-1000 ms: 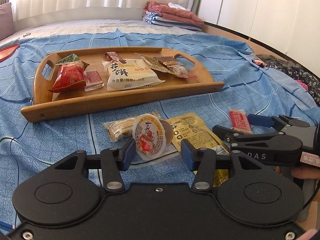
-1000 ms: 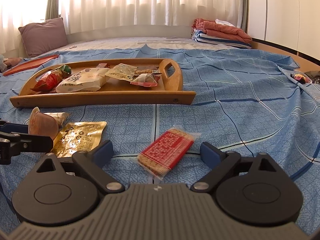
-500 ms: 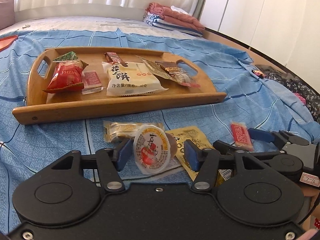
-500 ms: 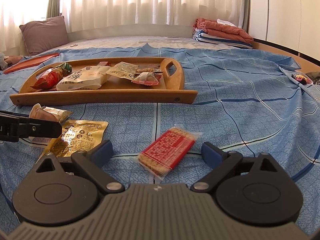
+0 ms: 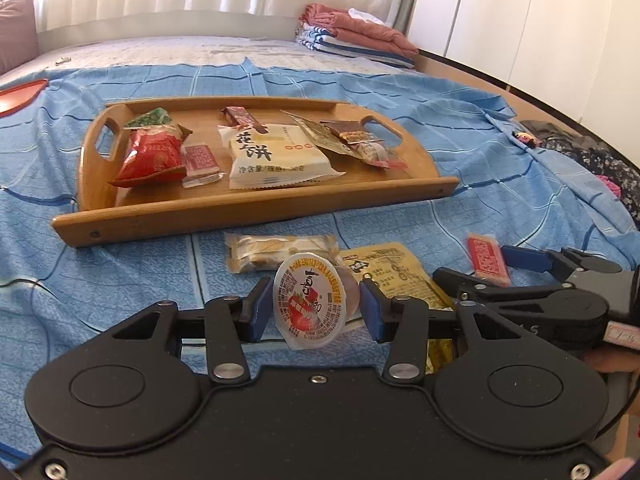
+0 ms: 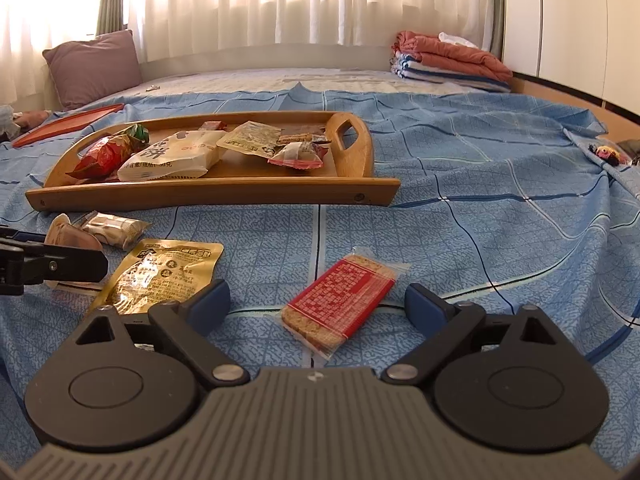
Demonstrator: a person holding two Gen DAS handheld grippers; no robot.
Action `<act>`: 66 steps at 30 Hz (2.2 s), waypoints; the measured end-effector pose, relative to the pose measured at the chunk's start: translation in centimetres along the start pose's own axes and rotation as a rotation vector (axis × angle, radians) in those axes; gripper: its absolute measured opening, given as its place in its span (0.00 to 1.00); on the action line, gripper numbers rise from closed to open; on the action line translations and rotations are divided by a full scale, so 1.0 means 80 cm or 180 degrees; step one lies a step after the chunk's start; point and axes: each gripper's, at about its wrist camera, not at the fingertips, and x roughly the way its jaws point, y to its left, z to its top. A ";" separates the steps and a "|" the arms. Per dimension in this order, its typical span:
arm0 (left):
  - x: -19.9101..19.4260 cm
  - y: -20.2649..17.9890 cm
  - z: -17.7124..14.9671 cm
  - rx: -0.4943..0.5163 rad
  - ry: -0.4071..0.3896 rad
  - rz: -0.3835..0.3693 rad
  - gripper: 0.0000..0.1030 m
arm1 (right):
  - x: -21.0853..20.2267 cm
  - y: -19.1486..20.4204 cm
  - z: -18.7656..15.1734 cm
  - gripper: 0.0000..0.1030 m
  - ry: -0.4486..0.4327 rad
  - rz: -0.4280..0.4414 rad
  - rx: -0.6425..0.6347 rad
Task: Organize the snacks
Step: 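Grasp the round jelly cup with the left gripper while the right grasps the red-patterned packet, then carry the jelly cup and red-patterned packet over the wooden tray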
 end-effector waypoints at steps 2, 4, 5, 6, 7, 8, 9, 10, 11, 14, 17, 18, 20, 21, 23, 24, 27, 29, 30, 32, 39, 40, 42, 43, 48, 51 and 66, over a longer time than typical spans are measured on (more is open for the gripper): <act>-0.002 0.001 0.001 0.0001 -0.0002 0.0015 0.43 | -0.001 0.000 0.004 0.87 0.0050 0.0057 0.0000; -0.003 0.002 0.002 -0.0002 0.0000 0.0040 0.43 | -0.002 0.002 0.007 0.84 0.0069 0.0068 -0.0047; -0.004 0.002 0.002 -0.0004 -0.0002 0.0055 0.43 | -0.003 0.003 0.007 0.82 0.0073 0.0077 -0.0062; -0.006 0.003 0.003 -0.0010 -0.0006 0.0069 0.43 | -0.004 0.003 0.008 0.80 0.0070 0.0080 -0.0070; -0.007 0.004 0.004 -0.0014 -0.0014 0.0079 0.43 | -0.006 0.003 0.009 0.75 0.0060 0.0076 -0.0067; -0.010 0.005 0.004 -0.0013 -0.0026 0.0085 0.43 | -0.008 0.003 0.010 0.71 0.0052 0.0077 -0.0062; -0.012 0.006 0.005 -0.0010 -0.0038 0.0094 0.43 | -0.010 0.002 0.010 0.69 0.0043 0.0073 -0.0057; -0.013 0.008 0.006 -0.0005 -0.0050 0.0104 0.43 | -0.012 0.002 0.010 0.63 0.0032 0.0058 -0.0054; -0.016 0.009 0.007 -0.0001 -0.0064 0.0112 0.43 | -0.014 0.002 0.010 0.58 0.0028 0.0038 -0.0053; -0.020 0.012 0.009 0.0002 -0.0099 0.0148 0.43 | -0.018 -0.002 0.010 0.47 0.0033 -0.0014 -0.0069; -0.023 0.015 0.010 -0.0029 -0.0114 0.0169 0.43 | -0.022 -0.008 0.010 0.42 0.0047 -0.0040 -0.0030; -0.024 0.015 0.010 -0.0035 -0.0119 0.0173 0.43 | -0.023 -0.009 0.010 0.42 0.0052 -0.0035 -0.0008; -0.026 0.015 0.010 -0.0039 -0.0128 0.0182 0.43 | -0.024 -0.012 0.011 0.41 0.0066 -0.0022 0.0023; -0.027 0.016 0.011 -0.0040 -0.0133 0.0185 0.43 | -0.024 -0.013 0.011 0.41 0.0069 -0.0016 0.0029; -0.028 0.017 0.012 -0.0045 -0.0140 0.0189 0.43 | -0.025 -0.013 0.012 0.41 0.0067 -0.0015 0.0039; -0.030 0.017 0.013 -0.0048 -0.0148 0.0192 0.43 | -0.025 -0.013 0.013 0.41 0.0065 -0.0008 0.0049; -0.032 0.019 0.016 -0.0043 -0.0178 0.0202 0.43 | -0.028 -0.013 0.017 0.40 0.0017 0.0002 0.0078; -0.034 0.021 0.019 -0.0049 -0.0197 0.0209 0.43 | -0.030 -0.010 0.020 0.40 -0.0024 -0.0010 0.0061; -0.035 0.022 0.020 -0.0052 -0.0208 0.0214 0.43 | -0.031 -0.009 0.021 0.40 -0.0035 -0.0004 0.0053; -0.036 0.024 0.023 -0.0058 -0.0228 0.0226 0.43 | -0.034 -0.008 0.025 0.40 -0.0064 0.0007 0.0069; -0.034 0.036 0.054 -0.0054 -0.0319 0.0410 0.43 | -0.039 -0.005 0.053 0.40 -0.0192 0.0069 0.0046; -0.034 0.039 0.060 -0.0088 -0.0336 0.0408 0.43 | -0.039 -0.004 0.059 0.40 -0.0215 0.0082 0.0051; -0.034 0.046 0.074 -0.0137 -0.0373 0.0420 0.43 | -0.037 -0.004 0.072 0.40 -0.0248 0.0119 0.0059; -0.034 0.050 0.081 -0.0155 -0.0401 0.0436 0.43 | -0.036 -0.004 0.078 0.40 -0.0267 0.0132 0.0062; -0.030 0.067 0.121 -0.0211 -0.0488 0.0496 0.43 | -0.026 -0.001 0.111 0.40 -0.0334 0.0222 0.0066; -0.019 0.079 0.147 -0.0245 -0.0484 0.0531 0.43 | -0.012 0.001 0.134 0.40 -0.0356 0.0258 0.0052; 0.100 0.122 0.242 -0.0611 -0.0125 0.0633 0.43 | 0.114 -0.008 0.230 0.40 -0.0117 0.0380 0.0216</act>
